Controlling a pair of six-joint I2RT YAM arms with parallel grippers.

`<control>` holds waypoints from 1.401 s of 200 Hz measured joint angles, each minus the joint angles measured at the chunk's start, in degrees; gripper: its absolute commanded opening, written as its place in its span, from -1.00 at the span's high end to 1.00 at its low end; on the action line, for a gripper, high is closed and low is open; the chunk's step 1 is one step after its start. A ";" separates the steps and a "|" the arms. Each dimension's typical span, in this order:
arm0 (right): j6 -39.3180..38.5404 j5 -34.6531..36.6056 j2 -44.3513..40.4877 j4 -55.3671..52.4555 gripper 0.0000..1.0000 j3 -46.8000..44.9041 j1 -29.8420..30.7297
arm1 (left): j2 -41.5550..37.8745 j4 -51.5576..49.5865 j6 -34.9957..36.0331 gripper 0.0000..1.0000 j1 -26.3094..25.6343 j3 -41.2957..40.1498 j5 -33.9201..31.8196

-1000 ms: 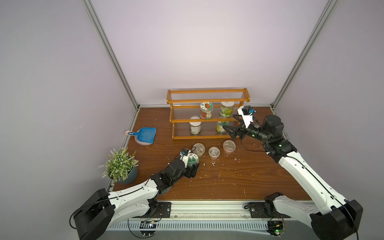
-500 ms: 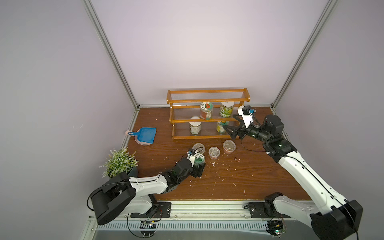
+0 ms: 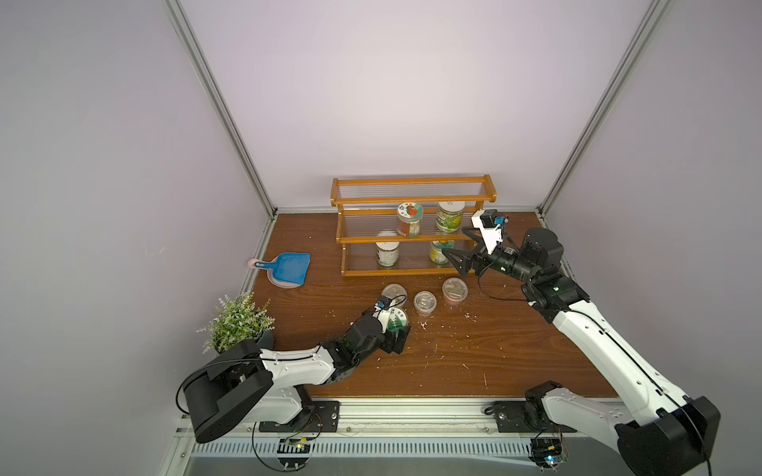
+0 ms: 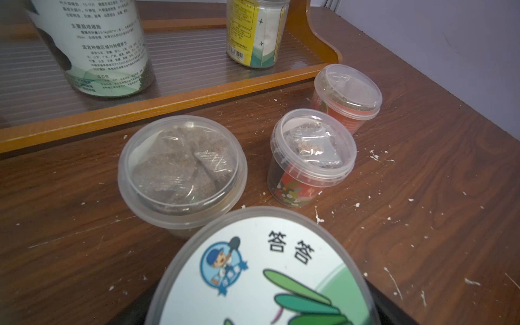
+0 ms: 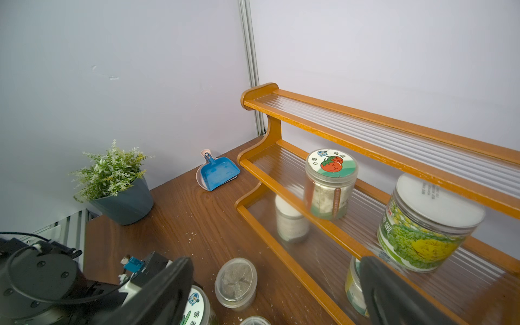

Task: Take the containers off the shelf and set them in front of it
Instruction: 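Place the container at the center of the board, then pick up a container from the shelf.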

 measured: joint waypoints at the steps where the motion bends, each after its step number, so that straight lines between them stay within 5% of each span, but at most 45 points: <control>1: 0.00 0.00 0.00 0.00 -0.98 0.00 0.00 | 0.00 0.00 0.00 -0.98 0.00 0.00 -0.02; 150: -0.07 1.88 -0.02 0.02 -0.98 0.00 -0.04 | -8.61 -14.05 6.19 -0.99 -0.11 10.27 -4.48; 280: 7.69 19.56 22.60 21.31 -0.98 -3.93 9.79 | -5.95 -19.04 12.48 -0.99 15.04 24.63 3.76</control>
